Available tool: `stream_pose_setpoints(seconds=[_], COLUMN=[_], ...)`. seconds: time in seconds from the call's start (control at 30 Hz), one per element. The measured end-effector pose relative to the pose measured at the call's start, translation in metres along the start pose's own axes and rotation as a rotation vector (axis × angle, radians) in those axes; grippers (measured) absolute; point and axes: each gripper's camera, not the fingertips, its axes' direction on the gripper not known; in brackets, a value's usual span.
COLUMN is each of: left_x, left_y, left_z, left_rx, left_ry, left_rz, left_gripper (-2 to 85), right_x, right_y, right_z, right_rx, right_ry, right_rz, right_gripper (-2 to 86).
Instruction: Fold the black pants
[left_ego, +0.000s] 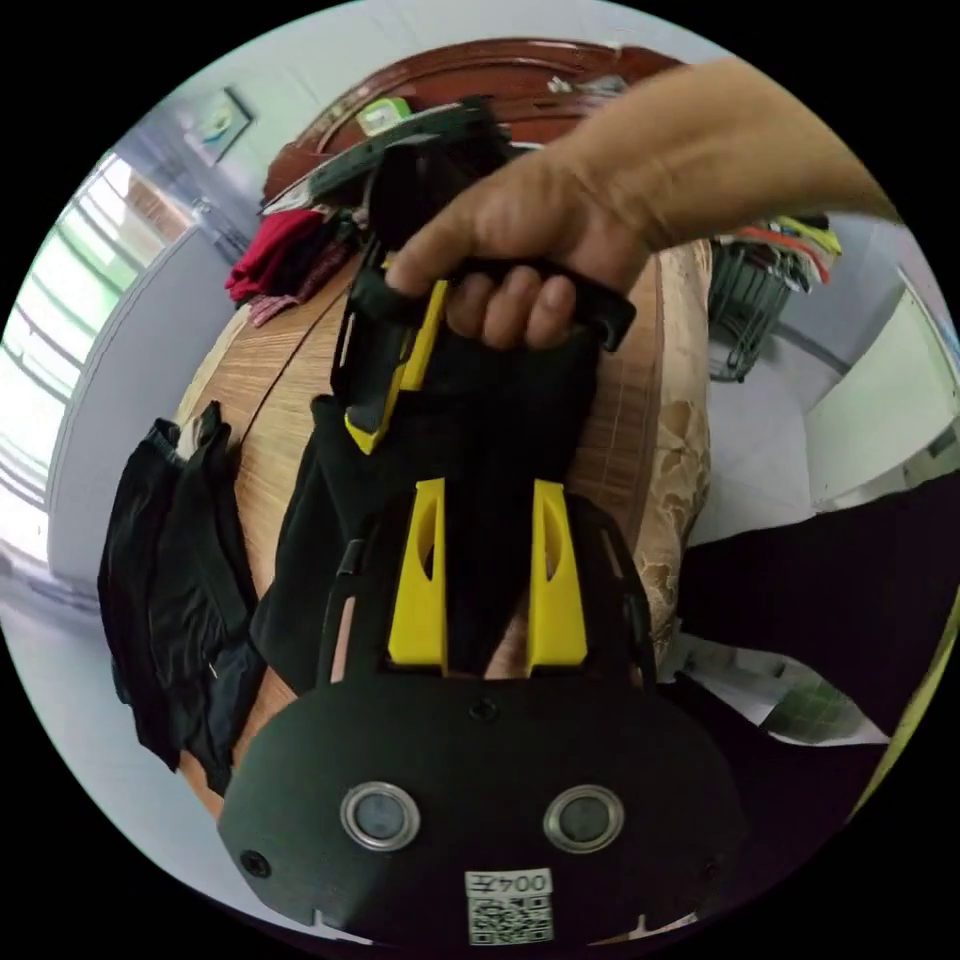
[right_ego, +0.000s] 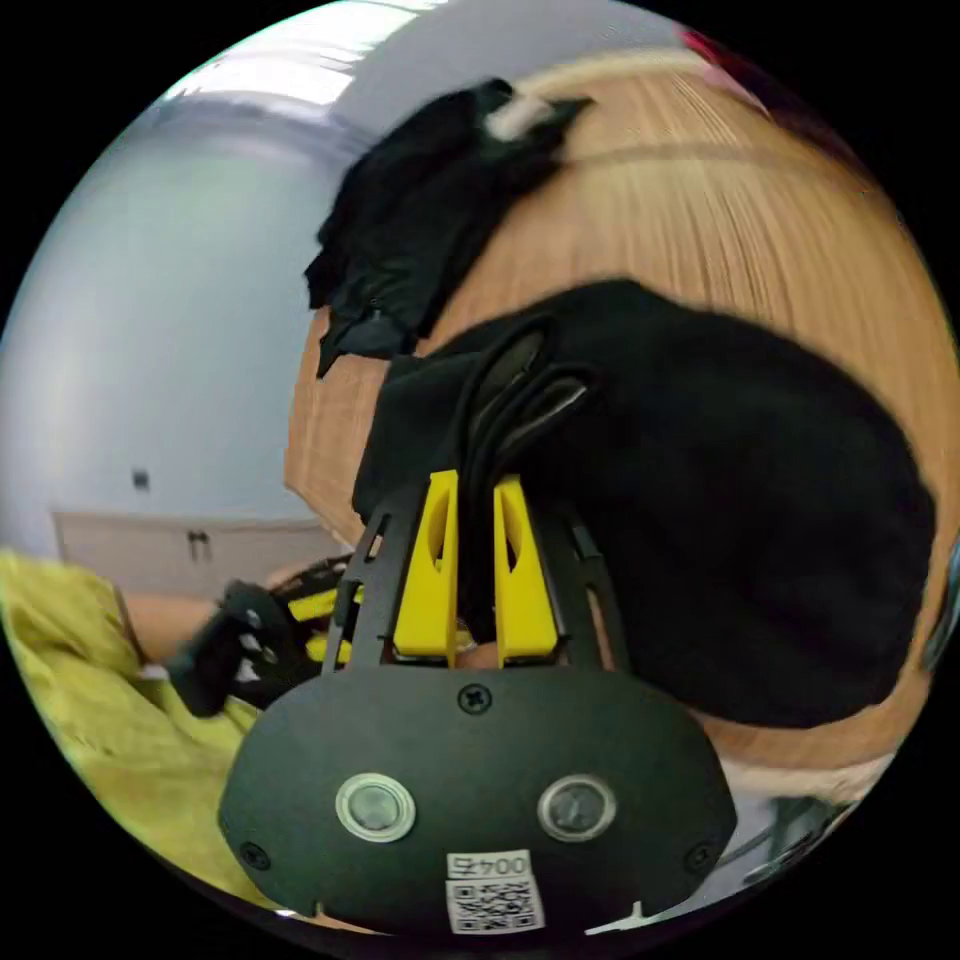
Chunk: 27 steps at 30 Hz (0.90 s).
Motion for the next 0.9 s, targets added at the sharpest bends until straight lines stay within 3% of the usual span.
stream_pose_setpoints(seconds=[0.03, 0.1, 0.27, 0.43, 0.53, 0.67, 0.9], left_x=[-0.012, -0.027, -0.072, -0.097, -0.099, -0.095, -0.109], left_y=[0.004, 0.013, 0.058, 0.094, 0.109, 0.116, 0.119], left_z=[-0.017, -0.034, -0.021, -0.036, -0.043, -0.046, -0.035], left_rx=[0.034, 0.059, -0.104, -0.146, -0.166, -0.180, -0.182], left_ry=[0.004, -0.019, -0.019, -0.066, -0.070, -0.073, -0.038], left_rz=[-0.051, -0.114, -0.284, -0.361, -0.295, -0.138, -0.074], left_gripper=[11.7, 12.0, 11.8, 10.7, 10.1, 9.6, 8.3], right_x=[-0.019, -0.021, 0.044, 0.041, 0.040, 0.014, -0.012], right_y=[0.003, 0.006, 0.017, 0.048, 0.070, 0.073, 0.055], right_z=[-0.008, -0.010, 0.025, -0.012, -0.015, -0.001, 0.025], right_rx=[0.045, 0.064, -0.115, 0.109, 0.150, 0.070, -0.031], right_ry=[0.082, 0.150, 0.099, -0.037, -0.187, -0.105, 0.108], right_rz=[-0.111, -0.112, 0.286, 0.384, 0.450, 0.397, 0.419], right_gripper=[6.1, 6.2, 9.0, 9.0, 9.5, 10.2, 8.2])
